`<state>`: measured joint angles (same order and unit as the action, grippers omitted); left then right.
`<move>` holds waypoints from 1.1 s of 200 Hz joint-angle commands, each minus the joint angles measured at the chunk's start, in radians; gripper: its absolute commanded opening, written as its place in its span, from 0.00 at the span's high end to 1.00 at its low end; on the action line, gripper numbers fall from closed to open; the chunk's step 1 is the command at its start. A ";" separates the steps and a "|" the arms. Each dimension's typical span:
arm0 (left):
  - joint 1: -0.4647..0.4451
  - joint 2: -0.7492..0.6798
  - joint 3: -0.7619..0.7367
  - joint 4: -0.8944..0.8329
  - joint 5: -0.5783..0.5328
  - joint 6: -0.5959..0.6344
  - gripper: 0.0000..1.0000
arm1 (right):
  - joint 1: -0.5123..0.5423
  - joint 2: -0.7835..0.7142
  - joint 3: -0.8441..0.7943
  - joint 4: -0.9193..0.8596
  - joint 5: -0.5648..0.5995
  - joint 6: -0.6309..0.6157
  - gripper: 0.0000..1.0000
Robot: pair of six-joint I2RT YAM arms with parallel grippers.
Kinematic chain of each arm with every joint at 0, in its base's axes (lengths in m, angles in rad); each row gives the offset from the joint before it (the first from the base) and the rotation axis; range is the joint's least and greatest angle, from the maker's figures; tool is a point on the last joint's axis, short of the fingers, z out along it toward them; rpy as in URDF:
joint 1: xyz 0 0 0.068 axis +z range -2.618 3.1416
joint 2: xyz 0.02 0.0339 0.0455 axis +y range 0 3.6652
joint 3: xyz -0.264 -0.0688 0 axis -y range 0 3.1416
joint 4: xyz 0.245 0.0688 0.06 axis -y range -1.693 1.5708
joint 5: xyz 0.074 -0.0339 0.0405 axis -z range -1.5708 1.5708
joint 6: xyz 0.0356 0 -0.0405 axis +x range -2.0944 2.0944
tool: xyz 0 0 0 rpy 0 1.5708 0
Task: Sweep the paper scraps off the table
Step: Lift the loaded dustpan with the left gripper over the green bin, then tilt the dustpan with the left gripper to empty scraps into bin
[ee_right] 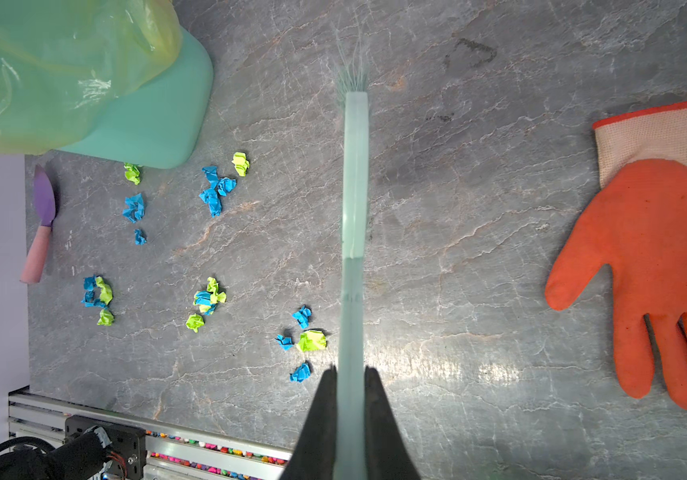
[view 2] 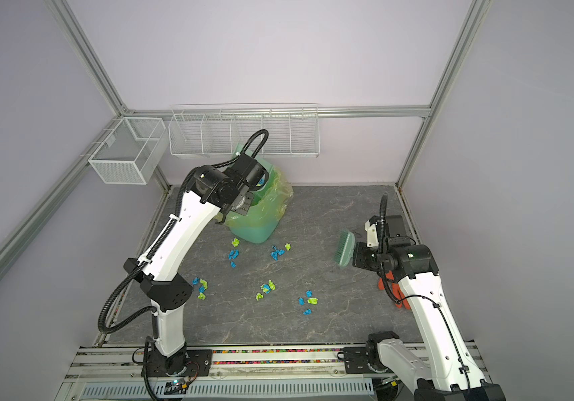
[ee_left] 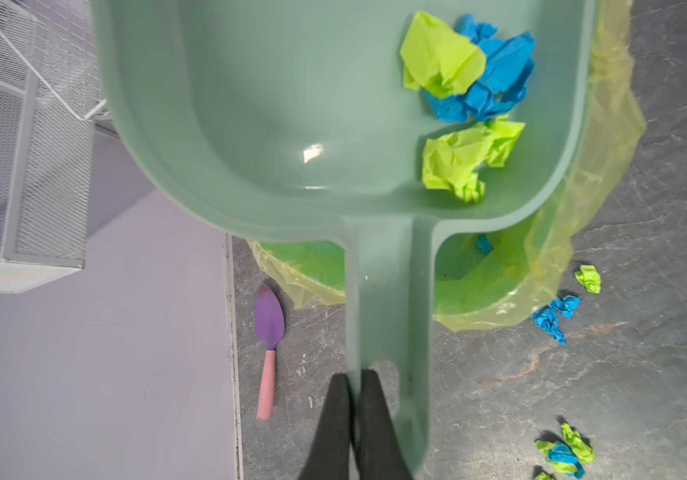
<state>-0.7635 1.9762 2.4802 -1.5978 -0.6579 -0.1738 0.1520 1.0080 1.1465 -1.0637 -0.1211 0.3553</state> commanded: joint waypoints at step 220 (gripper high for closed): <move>-0.015 -0.062 -0.451 0.340 -0.791 0.334 1.00 | -0.006 -0.047 -0.079 0.052 -0.031 0.010 0.93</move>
<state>-0.7612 1.9774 2.0689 -1.3666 -1.3460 0.0467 0.1520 0.9985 1.0801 -1.0435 -0.1295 0.3557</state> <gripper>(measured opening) 0.048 0.115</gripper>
